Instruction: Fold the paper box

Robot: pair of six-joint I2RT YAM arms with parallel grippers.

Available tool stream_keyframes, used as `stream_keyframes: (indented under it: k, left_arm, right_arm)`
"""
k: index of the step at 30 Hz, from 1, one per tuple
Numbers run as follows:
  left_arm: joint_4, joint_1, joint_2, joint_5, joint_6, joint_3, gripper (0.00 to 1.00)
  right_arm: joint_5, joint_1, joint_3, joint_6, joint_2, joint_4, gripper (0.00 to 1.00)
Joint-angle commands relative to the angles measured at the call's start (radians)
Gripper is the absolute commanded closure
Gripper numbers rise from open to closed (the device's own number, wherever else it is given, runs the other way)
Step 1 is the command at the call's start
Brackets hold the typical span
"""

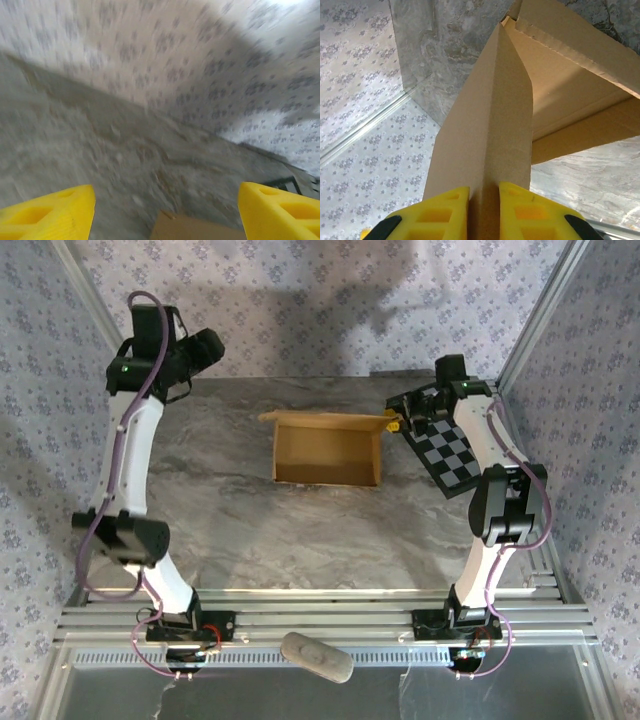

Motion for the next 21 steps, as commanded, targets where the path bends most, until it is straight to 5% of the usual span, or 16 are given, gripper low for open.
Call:
stream_keyframes:
  k: [1, 11, 21]
  left_arm:
    - [-0.200, 0.003, 0.126, 0.272, -0.164, 0.049, 0.26]
    - [0.010, -0.082, 0.119, 0.413, -0.405, -0.168, 0.31]
    - [0.047, -0.125, 0.106, 0.411, -0.448, -0.227, 0.38]
  right_arm:
    - [-0.037, -0.007, 0.041, -0.081, 0.011, -0.063, 1.00]
    - [-0.018, 0.009, 0.063, -0.066, 0.042, -0.039, 1.00]
    - [-0.006, 0.012, 0.066, -0.066, 0.069, -0.027, 1.00]
